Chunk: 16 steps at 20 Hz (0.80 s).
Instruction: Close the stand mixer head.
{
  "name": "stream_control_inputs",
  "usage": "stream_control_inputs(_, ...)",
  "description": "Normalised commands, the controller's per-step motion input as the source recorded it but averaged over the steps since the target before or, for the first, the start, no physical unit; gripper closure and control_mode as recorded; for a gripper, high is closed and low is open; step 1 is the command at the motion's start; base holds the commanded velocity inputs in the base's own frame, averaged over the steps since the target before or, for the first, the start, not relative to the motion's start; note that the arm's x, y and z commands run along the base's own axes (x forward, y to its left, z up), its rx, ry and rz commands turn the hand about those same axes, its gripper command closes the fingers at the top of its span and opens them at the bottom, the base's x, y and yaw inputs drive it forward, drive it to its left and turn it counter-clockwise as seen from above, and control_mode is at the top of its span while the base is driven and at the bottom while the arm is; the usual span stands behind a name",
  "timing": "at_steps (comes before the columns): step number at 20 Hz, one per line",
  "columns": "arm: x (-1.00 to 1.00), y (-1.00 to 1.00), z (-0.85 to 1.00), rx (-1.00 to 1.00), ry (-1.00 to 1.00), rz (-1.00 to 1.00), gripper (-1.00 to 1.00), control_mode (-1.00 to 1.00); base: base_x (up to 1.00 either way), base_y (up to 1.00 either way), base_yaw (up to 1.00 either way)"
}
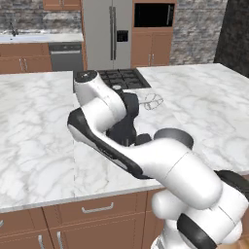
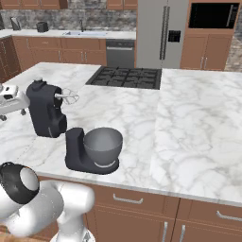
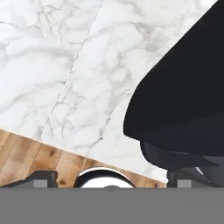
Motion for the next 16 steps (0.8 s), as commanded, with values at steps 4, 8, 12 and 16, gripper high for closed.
stream_control_inputs(4, 0.09, 1.0, 0.0, -0.32, 0.01, 0.0, -1.0, -1.0, 0.0, 0.0, 0.0)
stream_control_inputs(8, 0.41, 0.68, -0.01, -0.32, 0.01, -0.03, -1.0, -1.0, 0.0, 0.0, 0.0)
stream_control_inputs(12, 0.55, 0.08, -0.02, -0.3, 0.0, -0.14, -1.0, -1.0, 0.0, 0.0, 0.0)
stream_control_inputs(16, 0.51, 0.0, -0.18, -0.25, 0.0, -0.25, -1.0, -1.0, 0.0, 0.0, 0.0)
